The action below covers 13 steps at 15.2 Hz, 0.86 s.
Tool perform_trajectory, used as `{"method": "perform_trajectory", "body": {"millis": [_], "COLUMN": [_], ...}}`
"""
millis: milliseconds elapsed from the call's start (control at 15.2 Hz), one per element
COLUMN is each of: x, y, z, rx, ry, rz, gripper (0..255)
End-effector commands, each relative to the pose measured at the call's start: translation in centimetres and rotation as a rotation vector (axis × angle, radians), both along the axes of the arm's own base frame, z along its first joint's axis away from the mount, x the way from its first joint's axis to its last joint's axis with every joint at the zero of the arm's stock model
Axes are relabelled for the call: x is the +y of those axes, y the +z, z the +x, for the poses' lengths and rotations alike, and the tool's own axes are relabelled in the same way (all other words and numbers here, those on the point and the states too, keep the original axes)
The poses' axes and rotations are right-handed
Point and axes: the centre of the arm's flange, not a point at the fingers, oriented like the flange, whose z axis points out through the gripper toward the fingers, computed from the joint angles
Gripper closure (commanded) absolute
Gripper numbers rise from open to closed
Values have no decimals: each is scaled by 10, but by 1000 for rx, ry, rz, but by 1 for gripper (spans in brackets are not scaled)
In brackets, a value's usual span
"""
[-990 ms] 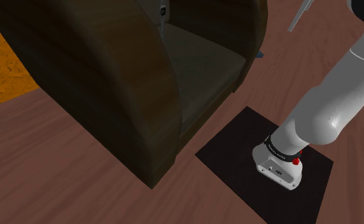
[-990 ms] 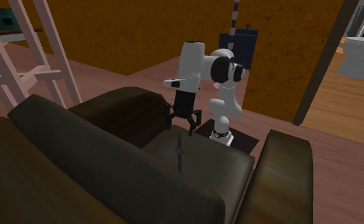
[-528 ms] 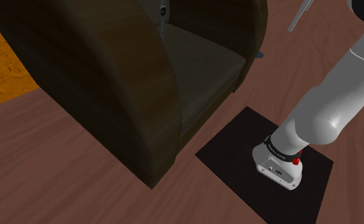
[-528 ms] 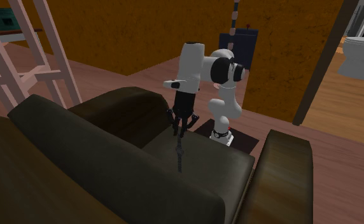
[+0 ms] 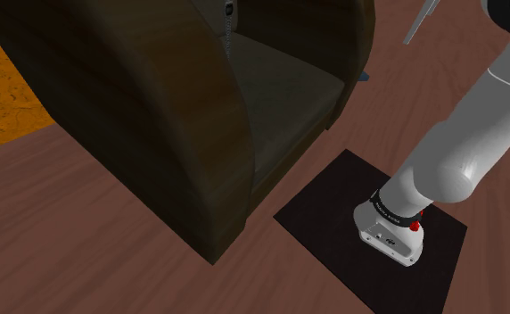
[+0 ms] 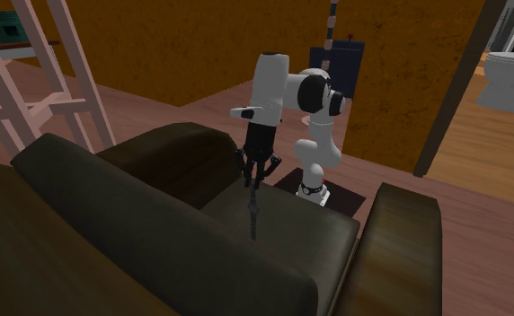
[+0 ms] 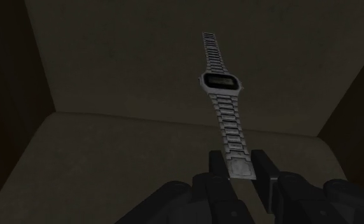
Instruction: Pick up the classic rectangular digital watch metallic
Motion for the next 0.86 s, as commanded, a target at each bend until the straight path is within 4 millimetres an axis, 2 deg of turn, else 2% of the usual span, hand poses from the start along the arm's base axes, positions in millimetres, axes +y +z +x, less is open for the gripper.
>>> {"method": "perform_trajectory", "body": {"millis": [0,660,792], "x": [1,1,1], "y": [10,63,64], "z": [0,0,0], "rx": [0,0,0], "ry": [0,0,0], "rz": [0,0,0], "gripper": [255,255,255]}}
